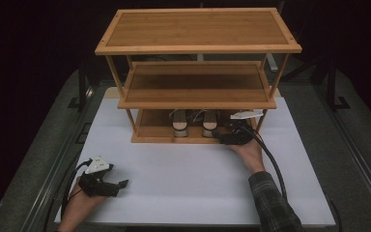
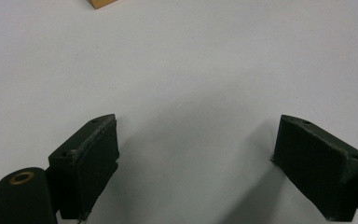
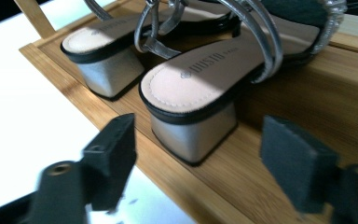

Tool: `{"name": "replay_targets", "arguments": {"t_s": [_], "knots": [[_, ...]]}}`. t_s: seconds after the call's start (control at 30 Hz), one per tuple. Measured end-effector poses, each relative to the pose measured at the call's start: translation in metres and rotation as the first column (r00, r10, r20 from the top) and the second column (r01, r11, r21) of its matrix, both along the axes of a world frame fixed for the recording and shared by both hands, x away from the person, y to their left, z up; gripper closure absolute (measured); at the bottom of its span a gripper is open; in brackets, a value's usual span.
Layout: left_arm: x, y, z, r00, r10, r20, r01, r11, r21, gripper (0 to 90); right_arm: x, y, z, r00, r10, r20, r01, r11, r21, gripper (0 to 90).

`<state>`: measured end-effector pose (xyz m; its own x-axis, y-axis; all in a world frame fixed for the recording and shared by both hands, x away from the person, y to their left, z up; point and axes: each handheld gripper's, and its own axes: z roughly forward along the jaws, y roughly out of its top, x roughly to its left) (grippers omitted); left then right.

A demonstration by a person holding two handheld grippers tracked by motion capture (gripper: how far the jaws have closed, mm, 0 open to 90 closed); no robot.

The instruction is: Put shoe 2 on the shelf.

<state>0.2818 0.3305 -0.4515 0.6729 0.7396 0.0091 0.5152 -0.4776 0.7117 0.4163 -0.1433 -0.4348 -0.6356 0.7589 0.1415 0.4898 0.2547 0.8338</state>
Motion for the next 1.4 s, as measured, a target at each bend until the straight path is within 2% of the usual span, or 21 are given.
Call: {"name": "replay_targets", "arguments": {"t_s": [0.1,0.13,0.2,0.33,0.47,0.63,0.67,0.8,0.87,1.13,1.4], "knots": [[0.000,0.000,0.000,1.0000,0.000,0.000,0.000,1.0000,0.001,12.8,-0.004,-0.003,0.003,1.0000,-0.004,-0.006,0.004,1.000,-0.016,13.3],[0.000,0.000,0.000,1.0000,0.000,0.000,0.000,1.0000,0.000,12.8,-0.010,-0.002,0.006,0.9970,-0.042,-0.065,0.040,0.999,-0.017,12.7],[0.000,0.000,0.000,1.0000,0.000,0.000,0.000,1.0000,0.000,12.8,-0.013,-0.005,0.010,0.9974,-0.034,-0.063,0.033,0.999,-0.028,6.8],[0.000,0.000,0.000,1.0000,-0.001,0.000,0.001,1.0000,0.000,12.8,-0.016,-0.008,0.013,0.9979,-0.030,-0.057,0.029,0.999,-0.032,3.2],[0.000,0.000,0.000,1.0000,-0.001,0.001,0.001,1.0000,0.001,12.8,-0.025,-0.015,0.017,0.9982,-0.042,-0.043,0.040,0.999,-0.029,2.6],[0.000,0.000,0.000,1.0000,0.000,0.004,0.000,1.0000,0.000,12.8,-0.033,-0.020,0.018,0.9968,-0.060,-0.053,0.058,0.998,-0.034,1.4],[0.000,0.000,0.000,1.0000,0.000,0.004,0.000,1.0000,0.000,12.8,-0.040,-0.023,0.017,0.9977,-0.061,-0.028,0.060,0.997,-0.048,1.5],[0.000,0.000,0.000,1.0000,0.000,0.004,0.000,1.0000,0.000,12.8,-0.047,-0.028,0.016,0.9974,-0.064,-0.032,0.062,0.997,-0.050,1.4],[0.000,0.000,0.000,1.0000,0.000,0.003,0.000,1.0000,0.000,12.8,-0.055,-0.036,0.016,0.9968,-0.076,-0.023,0.075,0.996,-0.039,1.5],[0.000,0.000,0.000,1.0000,-0.001,0.002,0.001,1.0000,0.001,12.8,-0.074,-0.053,0.015,0.9959,-0.089,-0.010,0.089,0.995,-0.045,1.4],[0.000,0.000,0.000,1.0000,-0.001,0.002,0.001,1.0000,0.001,12.8,-0.096,-0.071,0.013,0.9935,-0.112,-0.018,0.111,0.992,-0.066,1.4]]}}
